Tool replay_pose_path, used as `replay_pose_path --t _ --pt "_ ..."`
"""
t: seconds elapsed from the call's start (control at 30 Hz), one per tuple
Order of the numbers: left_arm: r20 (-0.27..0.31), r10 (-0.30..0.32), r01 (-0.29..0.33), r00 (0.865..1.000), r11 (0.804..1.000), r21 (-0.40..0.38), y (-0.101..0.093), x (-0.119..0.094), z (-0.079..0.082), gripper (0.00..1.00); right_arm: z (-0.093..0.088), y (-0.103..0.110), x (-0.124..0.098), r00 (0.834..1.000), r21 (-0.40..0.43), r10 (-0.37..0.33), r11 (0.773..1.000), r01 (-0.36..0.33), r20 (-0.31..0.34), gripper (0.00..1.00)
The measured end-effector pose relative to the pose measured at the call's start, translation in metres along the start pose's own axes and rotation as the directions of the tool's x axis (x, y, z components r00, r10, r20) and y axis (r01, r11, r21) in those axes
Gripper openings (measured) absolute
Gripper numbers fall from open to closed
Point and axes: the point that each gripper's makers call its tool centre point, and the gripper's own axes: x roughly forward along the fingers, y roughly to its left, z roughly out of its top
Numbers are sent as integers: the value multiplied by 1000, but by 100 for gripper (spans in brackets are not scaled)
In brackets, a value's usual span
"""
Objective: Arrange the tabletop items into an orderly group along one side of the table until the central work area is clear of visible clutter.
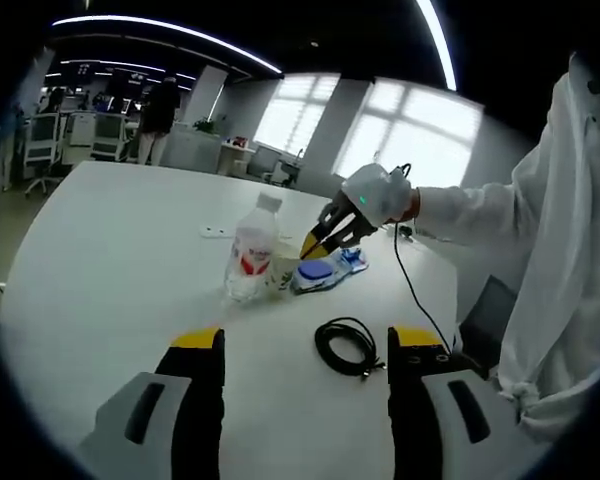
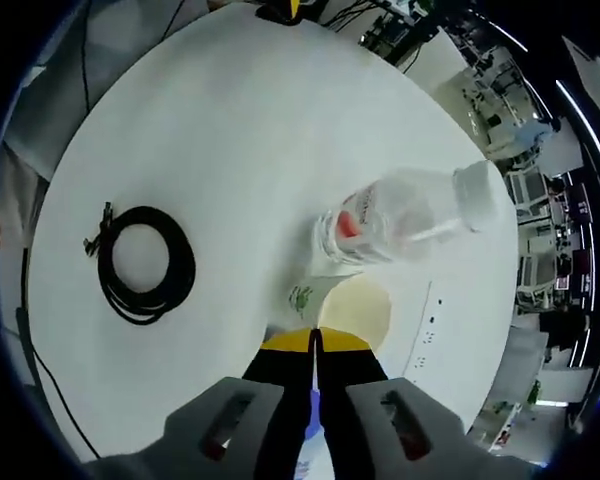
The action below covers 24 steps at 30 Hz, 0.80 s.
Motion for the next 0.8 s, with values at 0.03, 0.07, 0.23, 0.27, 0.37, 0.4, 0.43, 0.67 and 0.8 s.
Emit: replay_pose_path --t 0.03,0.07,0.23,0.27,0.37,0.4,0.43,0.67,0.8 --pt "1 0 0 1000 1000 0 0 0 0 67 1 1 0 1000 9 3 1000 -3 6 0" --pt "3 0 0 1000 1000 -2 -1 0 1 67 0 1 0 1000 9 4 1000 -4 2 0" --pt "1 0 0 1000 1000 -2 0 0 0 67 1 0 -1 1000 6 -3 1000 3 5 0" --pt "1 1 -1 1000 1000 -1 0 0 -1 67 2 0 -1 1000 12 -4 1000 4 10 0" --pt "3 -1 1 1000 1000 -2 -1 0 0 67 2 0 -1 1000 26 -3 1000 3 10 3" --pt "1 0 0 1000 1000 -2 -1 0 -1 67 2 1 0 1000 37 3 999 -3 10 6" --pt "0 1 -1 1000 1000 -1 -1 0 -1 67 3 1 0 1000 38 1 999 -1 11 8" --pt "1 1 -1 1000 1000 2 -1 0 -1 67 5 0 -1 1000 70 -13 997 12 24 20" --pt "3 0 0 1000 1000 1 -2 0 0 67 4 -3 -3 999 91 -31 995 28 24 31"
